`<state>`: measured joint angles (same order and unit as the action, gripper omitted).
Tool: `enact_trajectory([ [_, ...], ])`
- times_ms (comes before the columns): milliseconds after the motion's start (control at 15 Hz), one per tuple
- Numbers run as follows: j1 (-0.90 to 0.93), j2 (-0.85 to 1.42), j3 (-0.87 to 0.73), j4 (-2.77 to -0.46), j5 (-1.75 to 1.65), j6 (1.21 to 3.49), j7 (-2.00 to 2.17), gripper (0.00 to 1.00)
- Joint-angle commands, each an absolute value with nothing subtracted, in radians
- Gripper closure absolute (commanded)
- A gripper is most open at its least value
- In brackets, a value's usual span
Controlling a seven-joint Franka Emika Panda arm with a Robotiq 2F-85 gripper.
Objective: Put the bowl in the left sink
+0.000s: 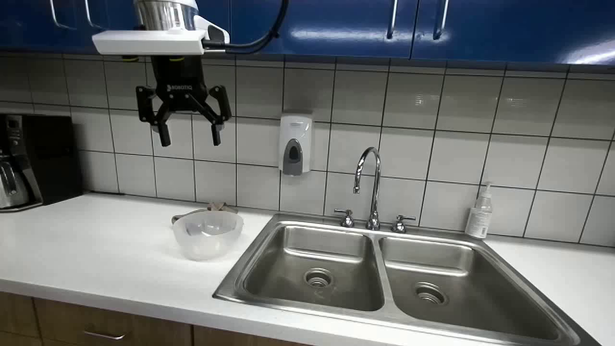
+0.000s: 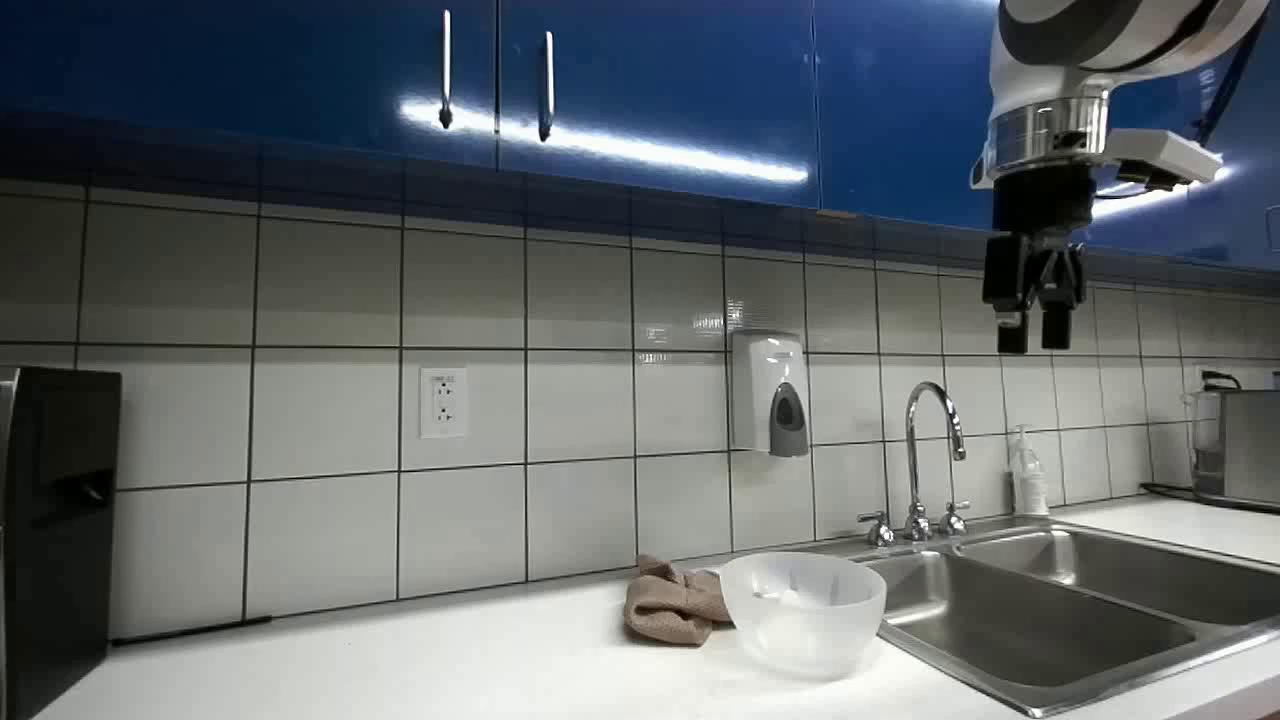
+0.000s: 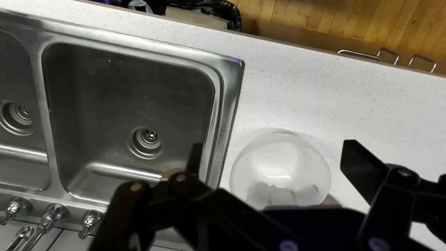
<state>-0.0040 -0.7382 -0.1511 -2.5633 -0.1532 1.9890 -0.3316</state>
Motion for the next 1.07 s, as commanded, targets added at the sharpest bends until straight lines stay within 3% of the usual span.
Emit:
enact_trajectory([
  [0,-0.006,-0.736,-0.149,-2.561,-0.151,1.986,-0.333,0.00],
  [1000,0.015,-0.691,-0.131,-2.606,-0.142,2.071,-0.312,0.00],
])
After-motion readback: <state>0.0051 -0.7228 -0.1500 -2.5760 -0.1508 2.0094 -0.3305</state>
